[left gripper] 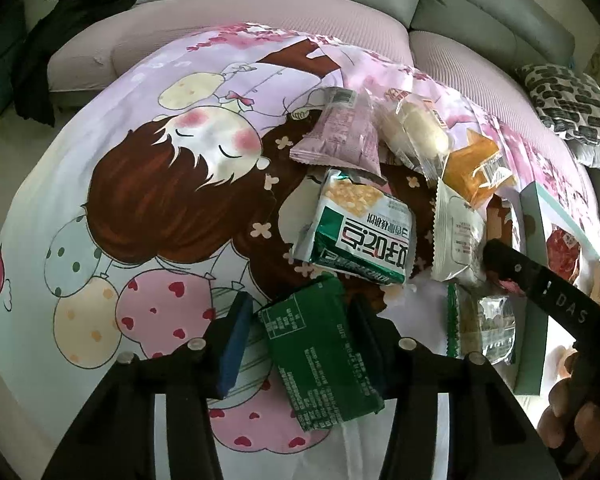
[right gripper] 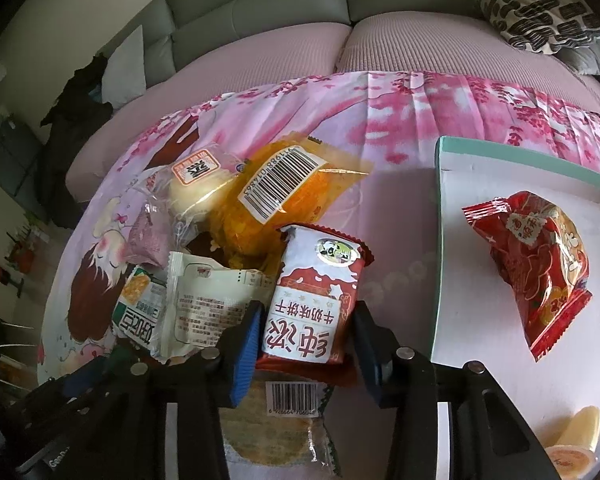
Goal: Organize snacks
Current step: 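Grasp the green box with the left tool while the right tool grasps the red-white biscuit pack, then carry the green box and biscuit pack over the tray and open both tools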
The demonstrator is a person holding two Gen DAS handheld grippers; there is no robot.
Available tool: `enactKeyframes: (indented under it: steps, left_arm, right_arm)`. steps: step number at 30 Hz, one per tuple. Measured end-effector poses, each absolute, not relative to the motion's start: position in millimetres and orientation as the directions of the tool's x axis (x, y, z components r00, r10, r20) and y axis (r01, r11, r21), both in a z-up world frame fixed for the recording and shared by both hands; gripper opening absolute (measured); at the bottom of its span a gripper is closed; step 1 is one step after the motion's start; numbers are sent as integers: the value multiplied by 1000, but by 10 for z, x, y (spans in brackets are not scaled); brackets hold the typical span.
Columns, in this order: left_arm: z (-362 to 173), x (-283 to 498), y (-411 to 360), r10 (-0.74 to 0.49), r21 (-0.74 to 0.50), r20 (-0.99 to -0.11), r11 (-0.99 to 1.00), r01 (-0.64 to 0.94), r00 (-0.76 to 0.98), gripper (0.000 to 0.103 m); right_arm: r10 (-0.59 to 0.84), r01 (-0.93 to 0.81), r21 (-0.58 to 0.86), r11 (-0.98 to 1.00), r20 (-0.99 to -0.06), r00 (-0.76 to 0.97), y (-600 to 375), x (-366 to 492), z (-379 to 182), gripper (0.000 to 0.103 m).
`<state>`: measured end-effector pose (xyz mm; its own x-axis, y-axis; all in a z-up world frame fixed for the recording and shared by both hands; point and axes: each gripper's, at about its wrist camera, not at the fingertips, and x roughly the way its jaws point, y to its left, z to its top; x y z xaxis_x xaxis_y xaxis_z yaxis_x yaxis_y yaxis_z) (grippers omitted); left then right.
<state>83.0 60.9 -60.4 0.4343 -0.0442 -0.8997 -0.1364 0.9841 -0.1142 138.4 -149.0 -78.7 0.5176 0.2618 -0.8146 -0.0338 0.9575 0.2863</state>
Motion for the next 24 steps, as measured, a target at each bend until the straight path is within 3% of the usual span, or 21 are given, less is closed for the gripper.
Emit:
enactKeyframes:
  steps: [10,13,24]
  left_arm:
    - [-666,900,478,-2,-51,-908,993,-107,418,53]
    - [-640,878,484,-21,-69,-903,993,-96,430,46]
    - [-469,850,580,-2,-73,-870,990,-125,493,44]
  right_arm:
    - [265,-14,304,953,-805,531,-1560,1296,-734,43]
    - [265,-15,304,953,-804,532,-1571,1284,-721,42]
    - [288,-19,332,943,-786,547,-1611,1211,-625,42]
